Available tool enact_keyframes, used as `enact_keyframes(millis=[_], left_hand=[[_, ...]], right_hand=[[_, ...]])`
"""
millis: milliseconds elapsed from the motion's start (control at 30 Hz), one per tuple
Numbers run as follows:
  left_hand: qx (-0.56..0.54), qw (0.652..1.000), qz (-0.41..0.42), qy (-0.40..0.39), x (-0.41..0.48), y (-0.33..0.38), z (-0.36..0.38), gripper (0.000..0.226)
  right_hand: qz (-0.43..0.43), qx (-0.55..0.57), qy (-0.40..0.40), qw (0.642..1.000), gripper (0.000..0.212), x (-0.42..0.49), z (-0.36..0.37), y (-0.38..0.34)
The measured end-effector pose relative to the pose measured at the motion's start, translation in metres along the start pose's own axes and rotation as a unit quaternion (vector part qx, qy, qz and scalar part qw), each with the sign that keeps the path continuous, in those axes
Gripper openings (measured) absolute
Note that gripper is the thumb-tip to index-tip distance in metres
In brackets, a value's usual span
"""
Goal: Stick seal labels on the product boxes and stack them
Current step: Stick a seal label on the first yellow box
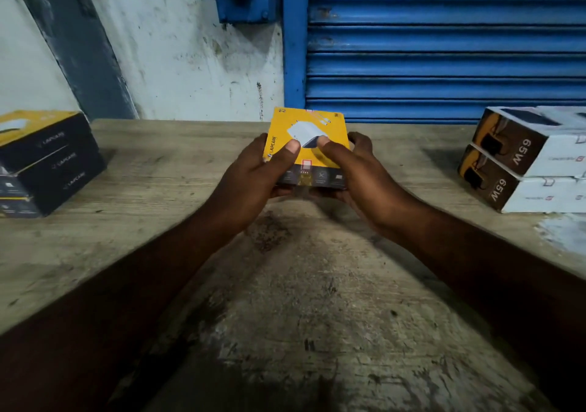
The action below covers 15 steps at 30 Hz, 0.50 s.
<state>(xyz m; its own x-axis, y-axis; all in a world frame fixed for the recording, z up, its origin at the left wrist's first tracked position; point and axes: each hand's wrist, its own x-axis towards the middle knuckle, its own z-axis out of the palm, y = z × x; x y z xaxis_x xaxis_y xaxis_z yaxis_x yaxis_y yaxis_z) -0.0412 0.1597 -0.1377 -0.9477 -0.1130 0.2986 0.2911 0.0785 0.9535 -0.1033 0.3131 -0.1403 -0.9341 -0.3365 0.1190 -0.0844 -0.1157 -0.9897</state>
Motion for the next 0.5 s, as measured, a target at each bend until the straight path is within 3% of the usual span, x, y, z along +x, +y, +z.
enact_keyframes(millis=[67,167,333,500], left_hand=[[-0.002,1.0,-0.005,0.01,0.0,-0.001,-0.001,0.023],[0.006,1.0,-0.009,0.019,0.001,-0.002,-0.001,0.026],[0.02,1.0,0.002,0.015,0.0,-0.001,-0.003,0.022],[0.04,0.999,-0.004,-0.001,-0.002,0.002,-0.005,0.011]], right_hand=[[-0.015,-0.02,0.003,1.0,0.07,0.002,0.001,0.001],[-0.051,-0.041,-0.021,0.998,0.057,0.0,-0.002,0.0],[-0.089,-0.132,-0.063,0.985,0.054,-0.003,-0.01,0.001],[-0.146,-0.241,-0.01,0.959,0.047,-0.005,-0.012,0.0]])
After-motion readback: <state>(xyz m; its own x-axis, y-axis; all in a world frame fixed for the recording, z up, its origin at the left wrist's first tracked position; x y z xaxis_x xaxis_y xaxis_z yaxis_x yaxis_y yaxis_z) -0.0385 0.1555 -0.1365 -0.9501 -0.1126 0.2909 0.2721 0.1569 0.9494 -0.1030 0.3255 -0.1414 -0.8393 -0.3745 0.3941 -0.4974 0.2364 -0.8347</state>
